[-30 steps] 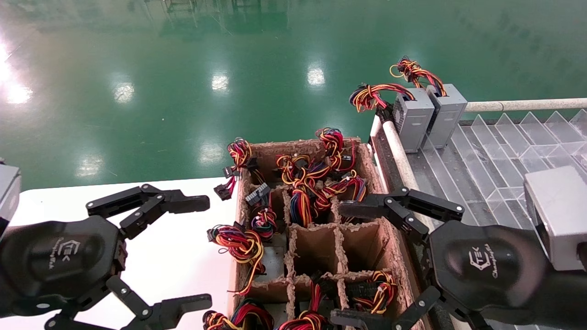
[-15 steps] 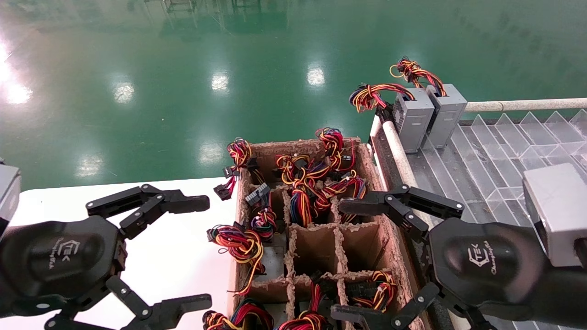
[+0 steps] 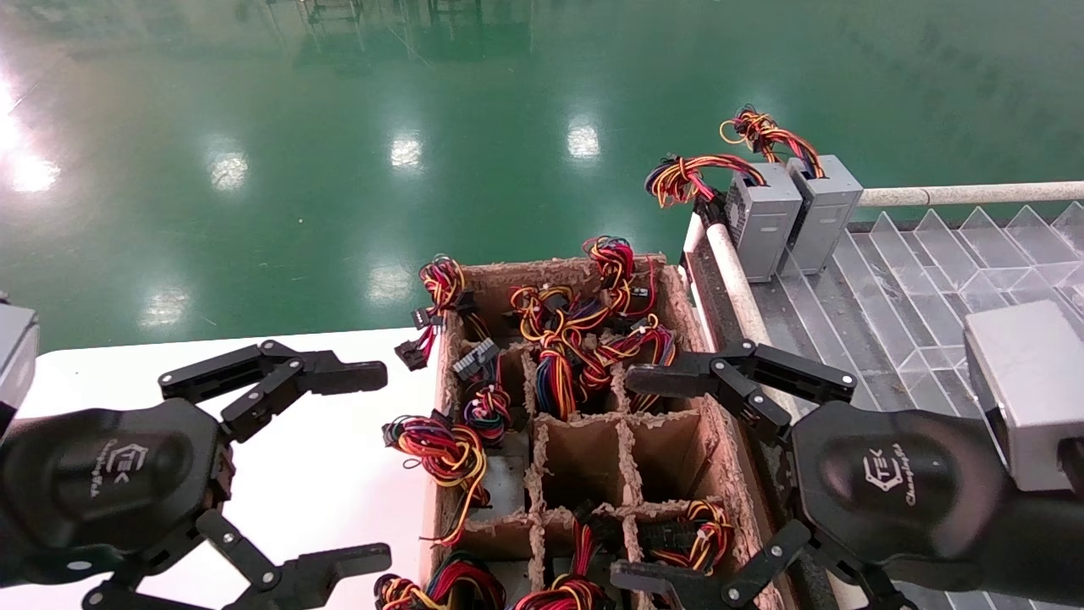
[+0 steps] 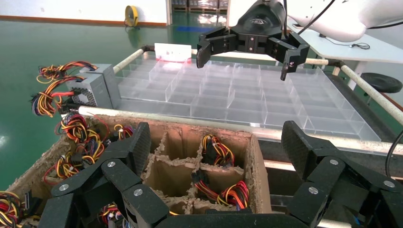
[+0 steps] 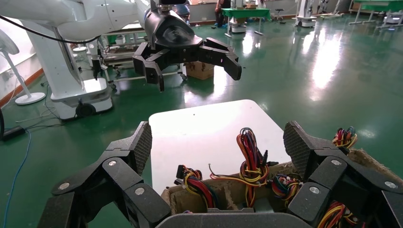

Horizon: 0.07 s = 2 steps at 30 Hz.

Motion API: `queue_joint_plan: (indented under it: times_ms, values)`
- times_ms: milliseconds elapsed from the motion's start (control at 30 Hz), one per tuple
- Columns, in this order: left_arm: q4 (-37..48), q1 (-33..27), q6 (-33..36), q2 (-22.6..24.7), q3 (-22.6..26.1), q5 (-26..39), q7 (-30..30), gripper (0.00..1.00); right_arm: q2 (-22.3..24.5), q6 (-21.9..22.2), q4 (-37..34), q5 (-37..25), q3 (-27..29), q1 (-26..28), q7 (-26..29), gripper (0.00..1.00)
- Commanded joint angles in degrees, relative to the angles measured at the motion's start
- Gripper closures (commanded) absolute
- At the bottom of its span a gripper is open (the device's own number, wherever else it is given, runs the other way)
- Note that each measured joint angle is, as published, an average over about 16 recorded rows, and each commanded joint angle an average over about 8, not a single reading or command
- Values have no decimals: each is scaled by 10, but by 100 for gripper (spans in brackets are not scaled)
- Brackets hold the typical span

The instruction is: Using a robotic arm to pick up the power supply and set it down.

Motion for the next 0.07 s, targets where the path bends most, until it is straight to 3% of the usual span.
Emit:
queue_joint_plan:
  times_ms: [33, 67]
  values:
    - [0, 0, 0, 0, 0, 0, 0, 0, 0, 0, 0, 0, 0, 0, 0, 0]
    - [0, 0, 0, 0, 0, 0, 0, 0, 0, 0, 0, 0, 0, 0, 0, 0]
